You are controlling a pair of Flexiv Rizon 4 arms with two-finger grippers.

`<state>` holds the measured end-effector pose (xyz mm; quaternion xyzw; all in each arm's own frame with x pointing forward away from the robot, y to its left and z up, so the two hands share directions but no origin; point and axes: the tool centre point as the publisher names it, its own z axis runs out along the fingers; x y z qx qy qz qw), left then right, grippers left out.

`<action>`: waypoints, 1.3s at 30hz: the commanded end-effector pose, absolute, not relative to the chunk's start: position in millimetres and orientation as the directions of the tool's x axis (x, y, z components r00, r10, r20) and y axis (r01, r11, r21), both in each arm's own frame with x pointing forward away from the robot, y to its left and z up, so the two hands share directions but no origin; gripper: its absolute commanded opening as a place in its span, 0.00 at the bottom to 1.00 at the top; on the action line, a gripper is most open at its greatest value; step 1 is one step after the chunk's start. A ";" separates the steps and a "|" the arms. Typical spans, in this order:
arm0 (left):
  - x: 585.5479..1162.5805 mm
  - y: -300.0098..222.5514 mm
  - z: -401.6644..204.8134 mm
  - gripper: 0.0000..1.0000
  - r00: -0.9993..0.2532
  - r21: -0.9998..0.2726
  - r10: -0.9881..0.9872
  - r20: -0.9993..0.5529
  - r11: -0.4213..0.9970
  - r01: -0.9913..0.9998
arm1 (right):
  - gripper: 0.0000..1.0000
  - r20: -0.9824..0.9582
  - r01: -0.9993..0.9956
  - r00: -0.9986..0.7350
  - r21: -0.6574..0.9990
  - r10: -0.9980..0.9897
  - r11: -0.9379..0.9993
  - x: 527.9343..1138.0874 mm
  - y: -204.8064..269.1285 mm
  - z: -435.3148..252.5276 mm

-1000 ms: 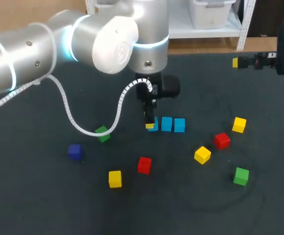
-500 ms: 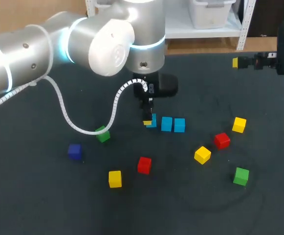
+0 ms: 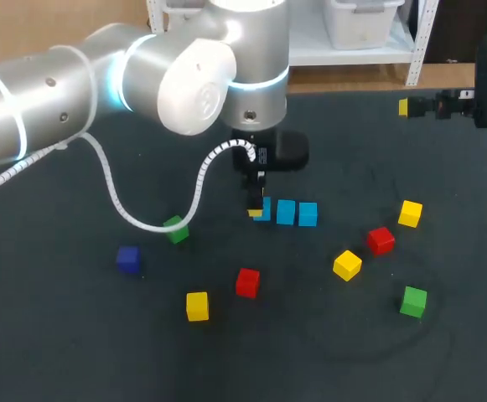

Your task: Place the blue cubes, place green cubes on the blue cubes, place the yellow cubes on the green cubes, then place the red cubes on the yellow cubes, and place purple cube on the red cubes.

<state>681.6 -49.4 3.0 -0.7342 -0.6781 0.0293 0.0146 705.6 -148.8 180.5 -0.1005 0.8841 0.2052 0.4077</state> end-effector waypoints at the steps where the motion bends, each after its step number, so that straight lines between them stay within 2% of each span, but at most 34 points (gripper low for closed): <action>1: 686.3 -50.6 2.4 0.04 0.078 -0.064 0.997 -0.019 -0.079 0.995 | 1.00 -0.762 -0.348 -0.647 0.282 -0.011 0.894 706.0 -149.6 180.0; 11: 684.5 -53.0 1.1 0.08 0.093 -0.065 0.996 -0.013 -0.094 0.993 | 1.00 -0.762 -0.348 -0.647 0.282 -0.011 0.894 706.0 -149.6 180.0; 14: 684.6 -53.1 0.9 0.15 0.092 -0.065 0.996 -0.011 -0.093 0.994 | 1.00 -0.762 -0.348 -0.647 0.282 -0.011 0.894 706.0 -149.6 180.0; 16: 684.6 -53.1 0.5 0.26 0.092 -0.066 0.996 -0.010 -0.092 0.994 | 1.00 -0.762 -0.348 -0.647 0.282 -0.011 0.894 706.0 -149.6 180.0; 19: 684.5 -52.9 0.2 0.48 0.091 -0.066 0.996 -0.004 -0.091 0.994 | 1.00 -0.762 -0.348 -0.647 0.282 -0.011 0.894 706.0 -149.6 180.0; 20: 684.4 -52.8 0.2 0.77 0.086 -0.070 0.996 -0.003 -0.086 0.994 | 1.00 -0.762 -0.348 -0.647 0.282 -0.011 0.894 706.0 -149.6 180.0; 21: 684.5 -52.6 0.1 1.00 0.078 -0.080 0.997 -0.009 -0.079 0.994 | 1.00 -0.762 -0.348 -0.647 0.282 -0.011 0.894 706.0 -149.6 180.0; 39: 687.9 -44.4 23.0 1.00 -0.019 -0.101 0.998 -0.062 0.012 0.995 | 1.00 -0.762 -0.348 -0.647 0.282 -0.011 0.894 706.0 -149.6 180.0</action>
